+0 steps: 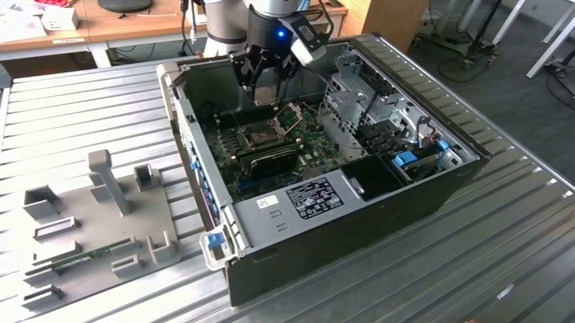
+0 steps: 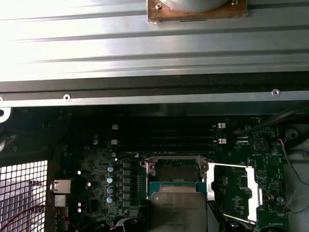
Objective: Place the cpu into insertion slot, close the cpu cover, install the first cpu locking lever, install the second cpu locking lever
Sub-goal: 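Place the cpu into insertion slot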
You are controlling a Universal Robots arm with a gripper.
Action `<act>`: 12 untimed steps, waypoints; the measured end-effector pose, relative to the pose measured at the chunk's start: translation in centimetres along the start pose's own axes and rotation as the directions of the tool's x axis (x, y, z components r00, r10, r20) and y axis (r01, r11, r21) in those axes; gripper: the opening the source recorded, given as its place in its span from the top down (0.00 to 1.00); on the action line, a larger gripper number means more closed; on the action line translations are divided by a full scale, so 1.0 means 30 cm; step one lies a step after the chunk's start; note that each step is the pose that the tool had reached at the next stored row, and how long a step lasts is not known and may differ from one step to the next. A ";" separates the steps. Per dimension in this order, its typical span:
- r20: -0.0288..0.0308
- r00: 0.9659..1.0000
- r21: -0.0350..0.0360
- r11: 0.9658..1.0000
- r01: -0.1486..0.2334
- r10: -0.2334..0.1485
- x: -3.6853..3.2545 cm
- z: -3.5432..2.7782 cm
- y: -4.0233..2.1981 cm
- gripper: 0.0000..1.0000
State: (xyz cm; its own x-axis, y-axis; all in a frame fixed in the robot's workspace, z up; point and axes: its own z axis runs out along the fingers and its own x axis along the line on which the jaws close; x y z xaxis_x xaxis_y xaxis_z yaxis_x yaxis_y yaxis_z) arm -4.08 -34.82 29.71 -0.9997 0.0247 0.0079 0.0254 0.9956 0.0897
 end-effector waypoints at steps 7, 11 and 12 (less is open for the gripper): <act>0.003 1.000 0.000 1.000 0.000 0.000 0.000 0.023 -0.002 0.46; 0.007 1.000 0.000 1.000 0.001 -0.001 0.000 0.035 -0.003 0.46; 0.007 1.000 0.000 1.000 0.001 -0.001 0.000 0.036 -0.003 0.46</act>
State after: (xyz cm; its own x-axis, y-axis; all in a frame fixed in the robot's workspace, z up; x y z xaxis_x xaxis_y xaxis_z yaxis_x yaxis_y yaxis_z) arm -4.09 -34.82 28.62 -0.9997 0.0248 0.0010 0.0248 0.9957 0.0897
